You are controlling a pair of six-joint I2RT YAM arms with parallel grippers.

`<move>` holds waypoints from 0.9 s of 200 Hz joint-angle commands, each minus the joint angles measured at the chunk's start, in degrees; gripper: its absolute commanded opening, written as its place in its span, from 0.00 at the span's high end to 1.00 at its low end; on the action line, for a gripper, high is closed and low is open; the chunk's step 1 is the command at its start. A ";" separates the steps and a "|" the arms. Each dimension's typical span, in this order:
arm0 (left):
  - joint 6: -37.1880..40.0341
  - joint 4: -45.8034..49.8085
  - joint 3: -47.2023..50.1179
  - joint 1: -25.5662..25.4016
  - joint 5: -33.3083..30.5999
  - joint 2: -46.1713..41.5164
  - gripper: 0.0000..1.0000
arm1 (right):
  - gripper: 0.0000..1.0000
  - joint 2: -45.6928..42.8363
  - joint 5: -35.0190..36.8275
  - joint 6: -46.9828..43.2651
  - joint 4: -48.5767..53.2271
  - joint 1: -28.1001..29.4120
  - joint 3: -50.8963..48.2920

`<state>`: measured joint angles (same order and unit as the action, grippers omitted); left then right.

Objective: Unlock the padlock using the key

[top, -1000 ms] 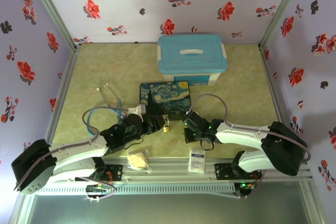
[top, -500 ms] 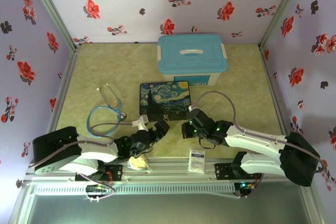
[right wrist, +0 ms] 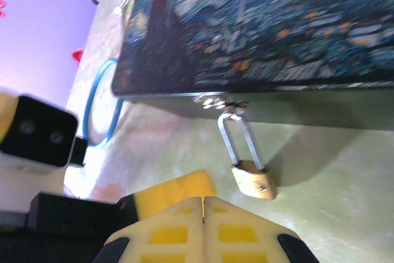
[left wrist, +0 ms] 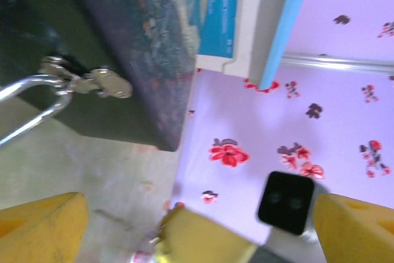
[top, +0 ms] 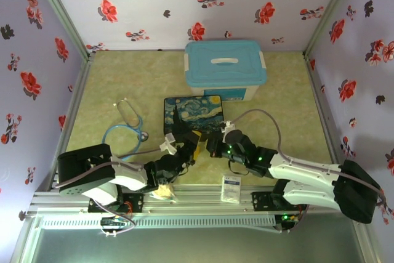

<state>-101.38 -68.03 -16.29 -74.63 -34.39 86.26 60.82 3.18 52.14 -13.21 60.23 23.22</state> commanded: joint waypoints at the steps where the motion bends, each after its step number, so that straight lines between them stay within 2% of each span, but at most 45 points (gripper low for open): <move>1: -3.26 -2.30 -1.95 -0.09 -1.58 0.40 0.04 | 1.00 -0.40 3.87 0.64 -8.21 2.17 -0.98; 82: -7.26 1.80 -1.29 -0.47 0.19 1.50 0.02 | 1.00 -0.77 8.42 -5.53 1.26 2.71 3.97; 135: -7.98 -3.32 -2.48 -0.35 0.81 5.42 0.01 | 1.00 3.91 4.24 -6.74 -7.54 3.38 3.28; 180: -7.52 -5.02 -1.90 -0.24 0.70 5.90 0.07 | 1.00 5.25 4.31 -6.00 -11.15 4.95 -0.13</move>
<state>-109.38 -70.15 -17.63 -74.63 -33.63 91.72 66.37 7.68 46.65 -20.36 64.29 25.21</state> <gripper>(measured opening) 0.946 0.064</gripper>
